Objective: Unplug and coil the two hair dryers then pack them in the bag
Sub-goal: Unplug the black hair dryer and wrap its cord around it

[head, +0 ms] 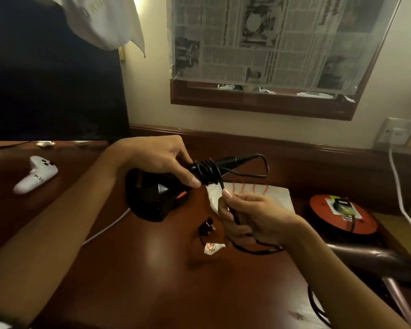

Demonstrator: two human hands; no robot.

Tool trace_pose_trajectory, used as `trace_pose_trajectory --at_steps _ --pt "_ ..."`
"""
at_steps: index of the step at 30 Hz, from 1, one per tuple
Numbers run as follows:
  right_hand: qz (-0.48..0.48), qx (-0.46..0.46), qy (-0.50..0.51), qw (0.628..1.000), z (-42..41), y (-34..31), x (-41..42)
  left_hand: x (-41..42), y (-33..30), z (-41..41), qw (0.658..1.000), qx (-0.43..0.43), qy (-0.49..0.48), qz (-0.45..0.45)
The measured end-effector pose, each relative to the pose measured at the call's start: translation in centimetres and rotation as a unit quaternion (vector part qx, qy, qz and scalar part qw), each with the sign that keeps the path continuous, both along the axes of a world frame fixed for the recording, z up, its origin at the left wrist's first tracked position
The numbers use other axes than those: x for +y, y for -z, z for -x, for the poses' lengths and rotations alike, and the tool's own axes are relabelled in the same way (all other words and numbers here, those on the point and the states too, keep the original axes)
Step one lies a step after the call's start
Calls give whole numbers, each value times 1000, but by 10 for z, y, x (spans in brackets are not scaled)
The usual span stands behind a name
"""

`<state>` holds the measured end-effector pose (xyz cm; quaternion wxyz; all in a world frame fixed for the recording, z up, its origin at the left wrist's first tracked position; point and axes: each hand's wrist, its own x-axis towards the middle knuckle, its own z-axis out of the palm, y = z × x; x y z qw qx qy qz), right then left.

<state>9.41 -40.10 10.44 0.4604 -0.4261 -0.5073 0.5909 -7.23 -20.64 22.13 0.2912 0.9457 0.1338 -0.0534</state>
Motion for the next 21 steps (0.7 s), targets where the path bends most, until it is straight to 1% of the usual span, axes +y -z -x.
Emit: trace_pose_trajectory --at_steps 3,5,6,8,10,11,12,14,16,18,21 --pt "-10 -6 -15 1000 -4 26 -2 0 10 6 996 -12 43 83" --pt "-14 -22 -55 998 -5 41 -1 -1 19 11 988 -12 76 130" --pt "-18 -37 -76 996 -4 47 1 -5 22 13 985 -2 103 140" --pt "-7 -102 -102 989 -7 47 8 -17 28 13 975 32 162 146" --pt "25 -165 -90 982 -12 37 12 -29 31 12 968 67 188 152" --pt "58 -187 -41 980 -19 27 13 -33 33 12 966 87 193 146" --pt "85 -229 -4 970 -24 15 13 -38 34 11 966 114 197 124" --pt "98 -352 -42 930 -24 -11 17 -47 38 8 962 184 194 47" --pt "121 -435 -56 890 -17 -31 26 -55 43 3 957 234 168 -32" --pt "132 -508 -72 848 -8 -42 34 -61 49 -2 952 252 147 -92" --pt "169 -582 -92 790 4 -49 49 -73 60 -11 931 239 118 -252"
